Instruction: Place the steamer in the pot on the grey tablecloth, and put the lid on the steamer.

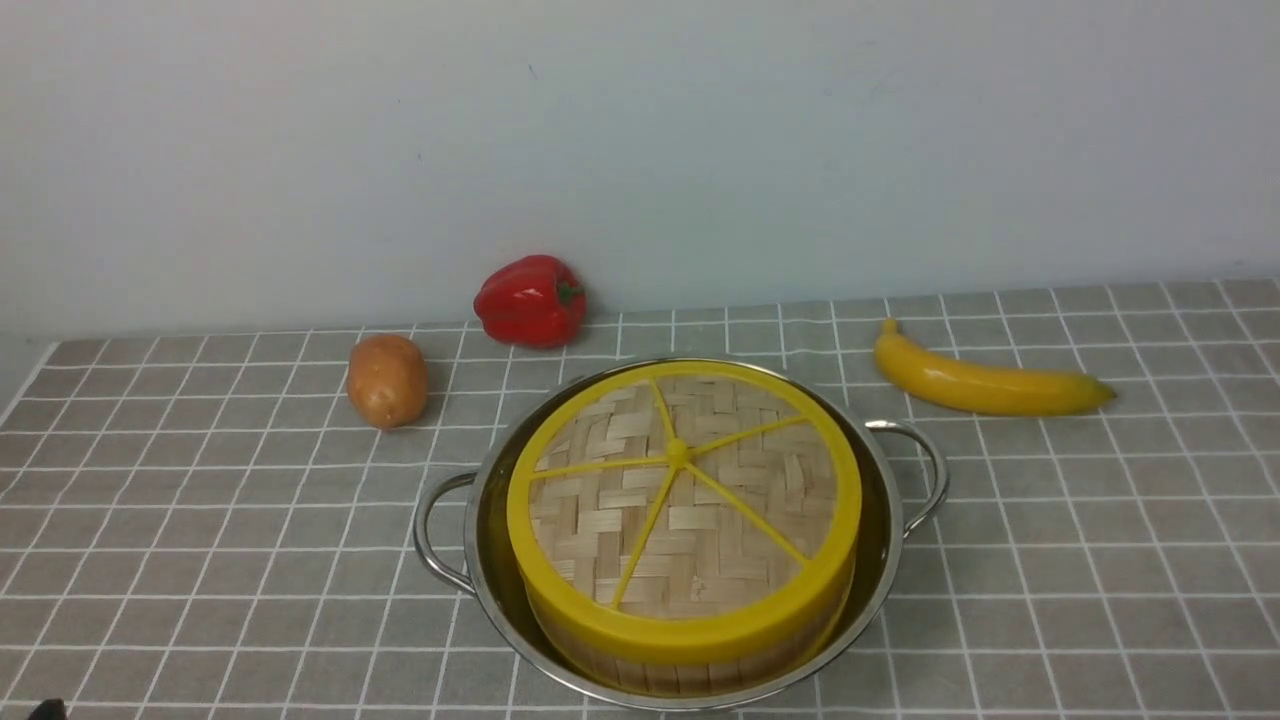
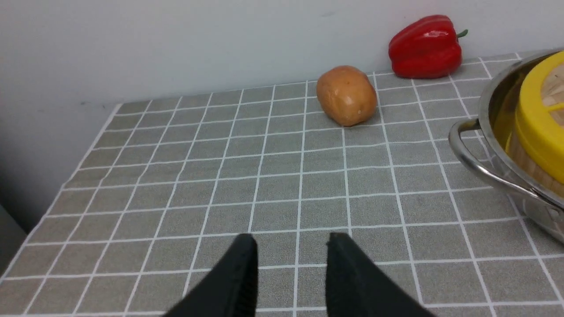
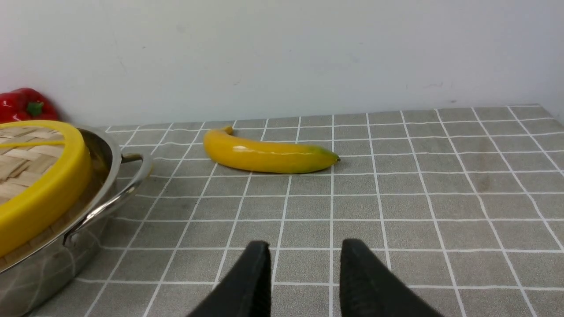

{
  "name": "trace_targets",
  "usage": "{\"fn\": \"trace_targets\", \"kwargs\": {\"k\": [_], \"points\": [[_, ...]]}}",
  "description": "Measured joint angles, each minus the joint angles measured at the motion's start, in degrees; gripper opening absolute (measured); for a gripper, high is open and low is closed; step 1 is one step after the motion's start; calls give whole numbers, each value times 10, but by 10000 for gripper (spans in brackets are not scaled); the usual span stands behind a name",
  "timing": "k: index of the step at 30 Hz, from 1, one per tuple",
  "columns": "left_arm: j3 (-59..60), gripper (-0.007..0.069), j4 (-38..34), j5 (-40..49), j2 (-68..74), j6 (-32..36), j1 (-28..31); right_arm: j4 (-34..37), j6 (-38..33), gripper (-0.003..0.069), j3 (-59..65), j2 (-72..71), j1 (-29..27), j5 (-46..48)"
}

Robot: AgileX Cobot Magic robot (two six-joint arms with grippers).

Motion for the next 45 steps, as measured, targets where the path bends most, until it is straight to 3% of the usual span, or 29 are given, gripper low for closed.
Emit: {"fn": "trace_targets", "kwargs": {"k": [13,45], "points": [[69,232,39,-9,-27,-1,-18,0,0,243,0,0,0,0],[71,242,44,-17,-27,-2,-18,-1,0,243,0,0,0,0]]}}
